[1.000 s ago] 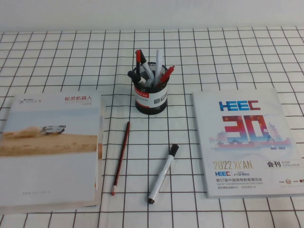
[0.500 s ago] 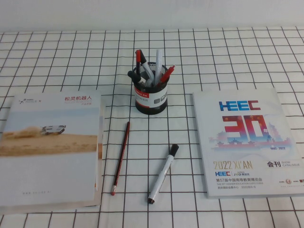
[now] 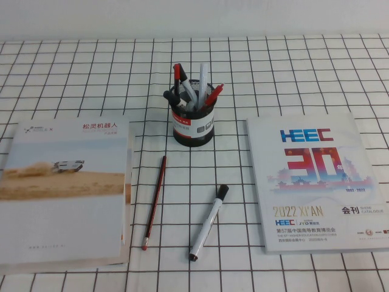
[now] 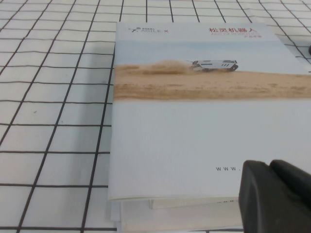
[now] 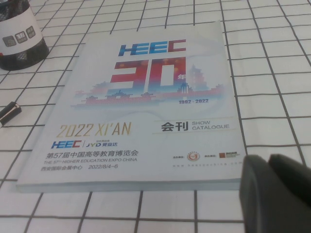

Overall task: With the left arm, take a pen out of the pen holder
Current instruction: 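Take a marker out of the pen holder and lay it on the table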

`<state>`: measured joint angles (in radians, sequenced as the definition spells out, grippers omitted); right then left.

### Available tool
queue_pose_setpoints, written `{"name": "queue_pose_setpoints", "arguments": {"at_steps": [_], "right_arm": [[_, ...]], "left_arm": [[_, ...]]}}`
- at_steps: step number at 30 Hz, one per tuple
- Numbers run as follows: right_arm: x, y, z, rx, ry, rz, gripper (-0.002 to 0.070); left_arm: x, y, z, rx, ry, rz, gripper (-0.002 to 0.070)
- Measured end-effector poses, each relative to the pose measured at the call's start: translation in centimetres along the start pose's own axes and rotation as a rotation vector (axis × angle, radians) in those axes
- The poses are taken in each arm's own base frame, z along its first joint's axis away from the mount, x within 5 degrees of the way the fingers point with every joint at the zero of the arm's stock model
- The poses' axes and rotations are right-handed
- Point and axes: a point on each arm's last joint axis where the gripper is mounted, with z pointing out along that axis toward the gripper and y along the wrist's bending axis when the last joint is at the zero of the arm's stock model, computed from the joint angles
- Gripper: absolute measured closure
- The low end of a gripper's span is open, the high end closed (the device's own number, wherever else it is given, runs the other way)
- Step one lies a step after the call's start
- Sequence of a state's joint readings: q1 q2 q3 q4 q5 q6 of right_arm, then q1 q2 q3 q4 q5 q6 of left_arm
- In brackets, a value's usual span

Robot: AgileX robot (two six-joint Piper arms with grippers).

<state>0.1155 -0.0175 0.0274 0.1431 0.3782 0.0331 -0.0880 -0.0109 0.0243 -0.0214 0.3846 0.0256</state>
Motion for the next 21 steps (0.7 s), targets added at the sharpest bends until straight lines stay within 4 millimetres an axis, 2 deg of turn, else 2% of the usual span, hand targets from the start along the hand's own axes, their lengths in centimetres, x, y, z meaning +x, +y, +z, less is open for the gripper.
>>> {"name": "queue_pose_setpoints", "arguments": {"at_steps": [18,21], "right_arm": [[0.0,0.0,0.0,0.0,0.0,0.0,0.0691],[0.0,0.0,0.0,0.0,0.0,0.0,0.0691]], "left_arm": [[0.0,-0.01,0.0,0.001,0.0,-0.002,0.0678],[-0.2,-0.18,0.0,0.02,-0.021,-0.077,0.0678]]}}
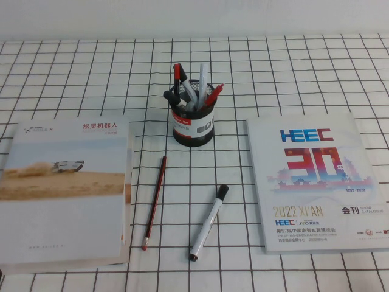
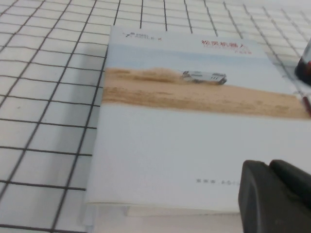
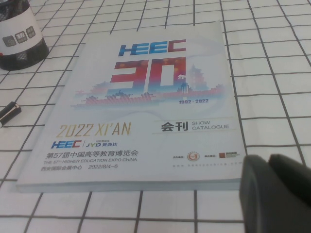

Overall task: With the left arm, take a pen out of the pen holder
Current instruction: 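Take a marker out of the pen holder and lay it on the table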

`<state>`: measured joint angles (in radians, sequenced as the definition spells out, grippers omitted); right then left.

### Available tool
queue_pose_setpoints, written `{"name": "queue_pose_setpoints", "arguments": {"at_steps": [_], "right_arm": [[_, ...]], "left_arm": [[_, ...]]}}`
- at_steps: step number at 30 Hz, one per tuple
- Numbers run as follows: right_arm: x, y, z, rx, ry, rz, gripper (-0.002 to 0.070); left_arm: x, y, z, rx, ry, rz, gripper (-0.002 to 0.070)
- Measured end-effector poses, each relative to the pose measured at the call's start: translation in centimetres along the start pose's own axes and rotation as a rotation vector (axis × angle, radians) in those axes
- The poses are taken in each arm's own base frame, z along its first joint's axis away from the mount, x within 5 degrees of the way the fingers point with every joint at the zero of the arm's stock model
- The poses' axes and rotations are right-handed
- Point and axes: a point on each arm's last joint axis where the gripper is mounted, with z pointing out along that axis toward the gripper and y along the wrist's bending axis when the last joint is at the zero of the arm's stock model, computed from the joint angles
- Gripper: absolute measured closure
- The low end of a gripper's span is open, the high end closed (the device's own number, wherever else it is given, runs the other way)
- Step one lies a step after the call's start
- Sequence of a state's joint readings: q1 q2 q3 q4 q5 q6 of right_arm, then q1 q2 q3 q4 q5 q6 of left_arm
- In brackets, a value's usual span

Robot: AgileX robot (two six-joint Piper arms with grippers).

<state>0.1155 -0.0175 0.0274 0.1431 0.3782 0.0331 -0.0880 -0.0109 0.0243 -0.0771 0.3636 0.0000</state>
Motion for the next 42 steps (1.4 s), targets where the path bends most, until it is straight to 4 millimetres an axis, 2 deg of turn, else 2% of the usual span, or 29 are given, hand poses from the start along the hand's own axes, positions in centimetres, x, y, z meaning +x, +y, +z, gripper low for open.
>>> {"name": "queue_pose_setpoints", "arguments": {"at_steps": [5,15,20,27,31,33,36,40,42], "right_arm": [[0.0,0.0,0.0,0.0,0.0,0.0,0.0691],[0.0,0.0,0.0,0.0,0.0,0.0,0.0691],[0.0,0.0,0.0,0.0,0.0,0.0,0.0691],[0.0,0.0,0.0,0.0,0.0,0.0,0.0691],[0.0,0.0,0.0,0.0,0.0,0.0,0.0691],[0.0,0.0,0.0,0.0,0.0,0.0,0.0691],[0.0,0.0,0.0,0.0,0.0,0.0,0.0691],[0.0,0.0,0.0,0.0,0.0,0.0,0.0691],[0.0,0.0,0.0,0.0,0.0,0.0,0.0691]], "left_arm": [[-0.4,-0.4,0.0,0.052,-0.035,-0.225,0.0678],[-2.3,-0.4,-0.3,0.114,-0.238,-0.517,0.0678],[-2.8,-0.2,-0.4,0.108,-0.301,-0.538,0.0678],[-2.8,-0.3,-0.4,0.116,-0.29,-0.566,0.0678],[-2.6,-0.6,-0.5,0.121,-0.241,-0.464,0.0678],[-3.3,-0.8,-0.8,0.132,-0.238,-0.405,0.0678],[-6.3,-1.1,-1.7,0.139,-0.268,-0.335,0.0678],[-8.7,-1.4,-0.7,0.126,-0.175,-0.315,0.0678],[-9.6,-1.5,0.4,0.113,-0.092,-0.289,0.0678]]}}
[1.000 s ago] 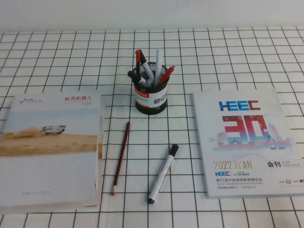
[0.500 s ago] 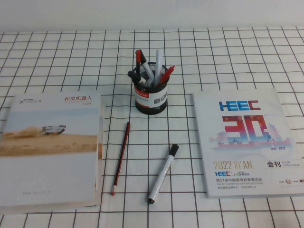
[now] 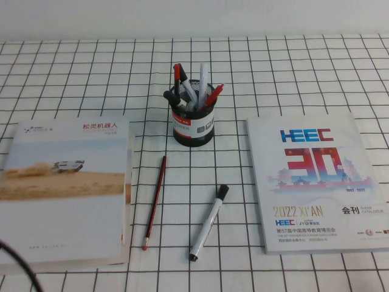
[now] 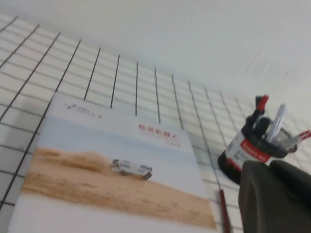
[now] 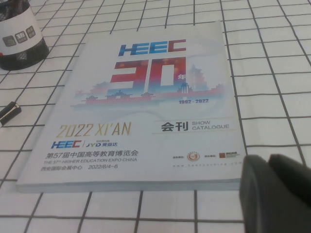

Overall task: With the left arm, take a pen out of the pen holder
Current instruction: 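Take a marker out of the pen holder and lay it on the table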

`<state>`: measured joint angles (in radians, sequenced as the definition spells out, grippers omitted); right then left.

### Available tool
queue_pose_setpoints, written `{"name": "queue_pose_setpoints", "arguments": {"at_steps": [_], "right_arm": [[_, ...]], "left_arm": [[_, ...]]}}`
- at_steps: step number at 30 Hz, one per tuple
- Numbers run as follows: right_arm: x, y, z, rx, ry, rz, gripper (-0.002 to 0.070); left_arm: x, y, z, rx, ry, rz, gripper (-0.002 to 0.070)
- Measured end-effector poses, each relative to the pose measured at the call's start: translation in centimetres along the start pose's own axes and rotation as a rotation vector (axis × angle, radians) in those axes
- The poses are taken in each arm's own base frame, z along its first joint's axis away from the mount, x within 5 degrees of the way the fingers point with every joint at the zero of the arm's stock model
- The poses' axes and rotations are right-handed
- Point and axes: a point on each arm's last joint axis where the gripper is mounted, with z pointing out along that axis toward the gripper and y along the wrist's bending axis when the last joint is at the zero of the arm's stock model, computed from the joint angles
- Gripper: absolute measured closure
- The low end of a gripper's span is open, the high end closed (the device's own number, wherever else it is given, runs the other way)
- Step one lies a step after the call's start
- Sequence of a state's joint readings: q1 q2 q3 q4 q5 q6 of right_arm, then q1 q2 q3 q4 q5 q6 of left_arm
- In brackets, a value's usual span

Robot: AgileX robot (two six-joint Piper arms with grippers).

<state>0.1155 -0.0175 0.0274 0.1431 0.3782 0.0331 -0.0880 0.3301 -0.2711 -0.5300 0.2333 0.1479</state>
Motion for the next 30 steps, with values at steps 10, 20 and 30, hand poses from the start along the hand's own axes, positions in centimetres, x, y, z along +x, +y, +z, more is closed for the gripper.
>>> {"name": "queue_pose_setpoints", "arguments": {"at_steps": [10,20,30], "right_arm": [[0.0,0.0,0.0,0.0,0.0,0.0,0.0691],[0.0,0.0,0.0,0.0,0.0,0.0,0.0691],[0.0,0.0,0.0,0.0,0.0,0.0,0.0691]], "left_arm": [[-3.1,-0.4,7.5,-0.056,0.272,0.196,0.0678],[-3.9,-2.2,10.3,0.028,0.253,0.341,0.0678],[-1.3,-8.0,9.1,0.349,0.303,0.491,0.0678]]}}
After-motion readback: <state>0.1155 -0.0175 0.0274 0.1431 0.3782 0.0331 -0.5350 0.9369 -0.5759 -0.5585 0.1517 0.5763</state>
